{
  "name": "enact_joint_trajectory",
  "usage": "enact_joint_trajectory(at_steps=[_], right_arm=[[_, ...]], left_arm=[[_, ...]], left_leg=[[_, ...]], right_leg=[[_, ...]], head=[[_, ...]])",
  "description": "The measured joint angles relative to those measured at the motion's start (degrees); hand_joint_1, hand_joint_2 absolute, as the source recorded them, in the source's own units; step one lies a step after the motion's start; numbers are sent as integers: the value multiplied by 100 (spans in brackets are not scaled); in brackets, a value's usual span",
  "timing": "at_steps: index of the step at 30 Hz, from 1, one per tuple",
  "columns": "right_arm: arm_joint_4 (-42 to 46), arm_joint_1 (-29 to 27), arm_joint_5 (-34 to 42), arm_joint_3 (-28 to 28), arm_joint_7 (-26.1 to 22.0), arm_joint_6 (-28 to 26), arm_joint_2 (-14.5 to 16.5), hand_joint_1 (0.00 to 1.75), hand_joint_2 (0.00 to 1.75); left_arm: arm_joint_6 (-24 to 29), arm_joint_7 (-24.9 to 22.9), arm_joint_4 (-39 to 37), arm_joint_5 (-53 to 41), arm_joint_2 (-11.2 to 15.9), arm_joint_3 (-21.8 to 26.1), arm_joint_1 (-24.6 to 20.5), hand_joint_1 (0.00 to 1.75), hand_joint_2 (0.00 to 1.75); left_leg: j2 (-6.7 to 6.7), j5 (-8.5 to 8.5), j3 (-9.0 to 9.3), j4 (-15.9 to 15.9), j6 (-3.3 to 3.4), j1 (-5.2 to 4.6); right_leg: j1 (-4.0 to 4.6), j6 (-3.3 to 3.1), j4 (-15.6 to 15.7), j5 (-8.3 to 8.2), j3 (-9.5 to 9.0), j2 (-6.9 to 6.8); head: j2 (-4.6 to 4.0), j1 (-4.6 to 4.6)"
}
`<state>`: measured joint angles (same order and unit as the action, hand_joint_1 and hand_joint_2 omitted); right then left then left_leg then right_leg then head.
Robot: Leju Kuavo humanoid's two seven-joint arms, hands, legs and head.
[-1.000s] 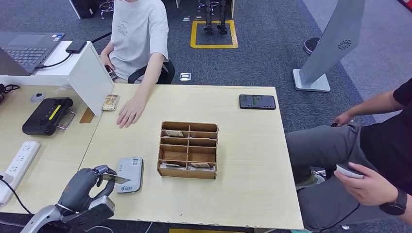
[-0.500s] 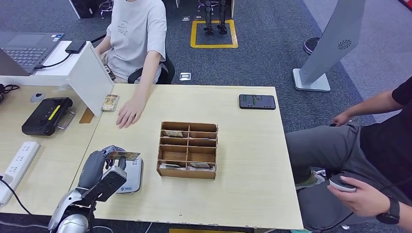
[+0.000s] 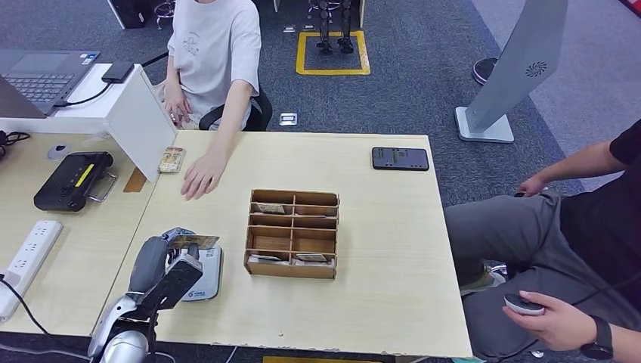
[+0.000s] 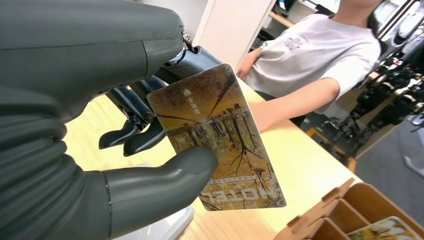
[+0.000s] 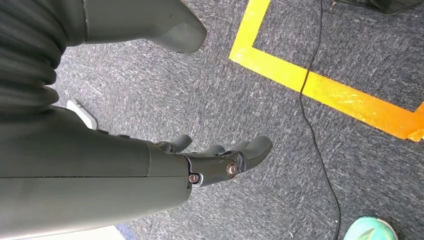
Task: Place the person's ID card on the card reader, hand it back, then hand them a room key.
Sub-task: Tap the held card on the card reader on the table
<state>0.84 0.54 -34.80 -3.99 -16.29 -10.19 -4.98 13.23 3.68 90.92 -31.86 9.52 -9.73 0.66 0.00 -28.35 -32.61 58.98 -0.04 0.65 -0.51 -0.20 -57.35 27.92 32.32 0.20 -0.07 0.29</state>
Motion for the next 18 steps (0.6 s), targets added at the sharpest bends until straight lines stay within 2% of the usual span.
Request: enact_joint_trajectory(at_steps=[9,18], right_arm=[[4,43,-1,109,30,14,27,0,175],[32,38,0,137,67,17,44,0,175]], left_arm=[[47,-277,-312,-105,-26,10,-5,175,175],[51,-302,-549,-104,-39,45,6,175,175]], left_leg=[[0,0,0,0,0,1],[0,0,0,0,0,0]], right_leg=[[0,0,0,0,0,0],[0,0,0,0,0,0]], head=[[0,-1],[0,1]])
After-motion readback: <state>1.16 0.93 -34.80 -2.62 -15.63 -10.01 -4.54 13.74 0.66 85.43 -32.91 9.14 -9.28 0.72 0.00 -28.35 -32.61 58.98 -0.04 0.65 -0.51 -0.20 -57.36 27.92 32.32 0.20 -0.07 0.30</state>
